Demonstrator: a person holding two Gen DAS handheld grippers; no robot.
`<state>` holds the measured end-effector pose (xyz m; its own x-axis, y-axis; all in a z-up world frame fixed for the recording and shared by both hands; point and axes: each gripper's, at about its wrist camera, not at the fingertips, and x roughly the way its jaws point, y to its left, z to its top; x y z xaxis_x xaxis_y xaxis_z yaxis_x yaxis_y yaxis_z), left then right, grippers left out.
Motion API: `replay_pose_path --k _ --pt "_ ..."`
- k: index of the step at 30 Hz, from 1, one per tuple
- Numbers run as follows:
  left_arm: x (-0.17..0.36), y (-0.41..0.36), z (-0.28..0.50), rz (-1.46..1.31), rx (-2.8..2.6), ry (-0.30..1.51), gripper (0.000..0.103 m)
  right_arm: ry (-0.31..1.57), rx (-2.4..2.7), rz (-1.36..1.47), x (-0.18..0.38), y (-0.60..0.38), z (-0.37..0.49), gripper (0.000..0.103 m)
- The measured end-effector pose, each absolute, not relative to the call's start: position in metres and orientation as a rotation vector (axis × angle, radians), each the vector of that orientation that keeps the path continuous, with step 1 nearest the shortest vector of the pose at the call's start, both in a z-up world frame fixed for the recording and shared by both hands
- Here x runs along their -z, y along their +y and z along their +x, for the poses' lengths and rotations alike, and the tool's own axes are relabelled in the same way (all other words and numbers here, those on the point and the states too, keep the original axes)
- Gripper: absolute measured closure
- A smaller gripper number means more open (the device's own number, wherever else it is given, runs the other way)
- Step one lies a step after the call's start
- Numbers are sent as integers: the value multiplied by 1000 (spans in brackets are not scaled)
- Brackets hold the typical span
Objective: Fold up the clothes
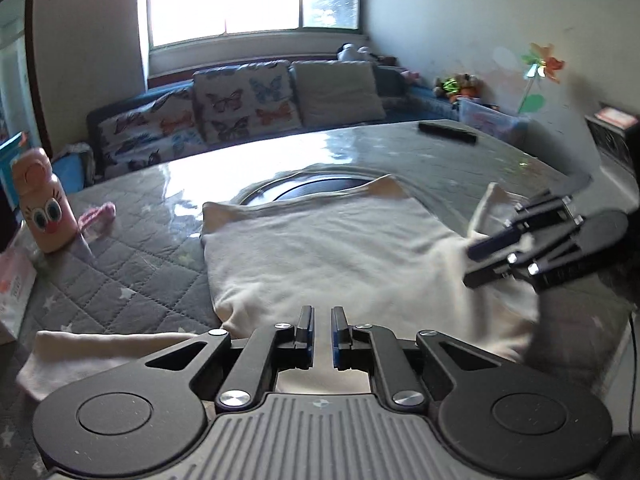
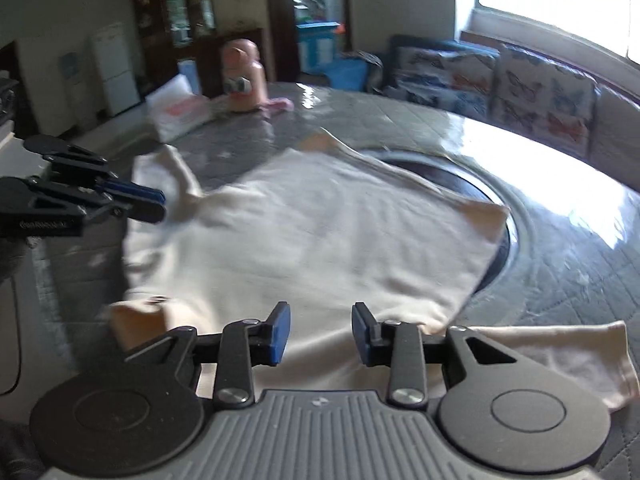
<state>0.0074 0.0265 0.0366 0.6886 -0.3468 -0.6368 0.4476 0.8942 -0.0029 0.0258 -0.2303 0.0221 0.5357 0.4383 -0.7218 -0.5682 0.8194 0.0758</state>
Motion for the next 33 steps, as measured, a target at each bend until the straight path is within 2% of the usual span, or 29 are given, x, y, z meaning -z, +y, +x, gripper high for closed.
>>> replay_pose_path --k 5,10,14,21,33 --pt "-13 26 36 152 397 749 93 859 -553 -178 -6 -241 36 69" --pt "3 37 56 124 337 821 86 876 -556 -146 -6 -253 37 68" --pt "-2 39 61 127 332 808 75 843 -567 -125 -20 -255 47 60" --pt "-1 38 84 136 312 818 75 813 -454 -90 -20 -271 99 60" --pt "-1 41 164 96 174 790 63 827 -321 -8 3 -291 184 60"
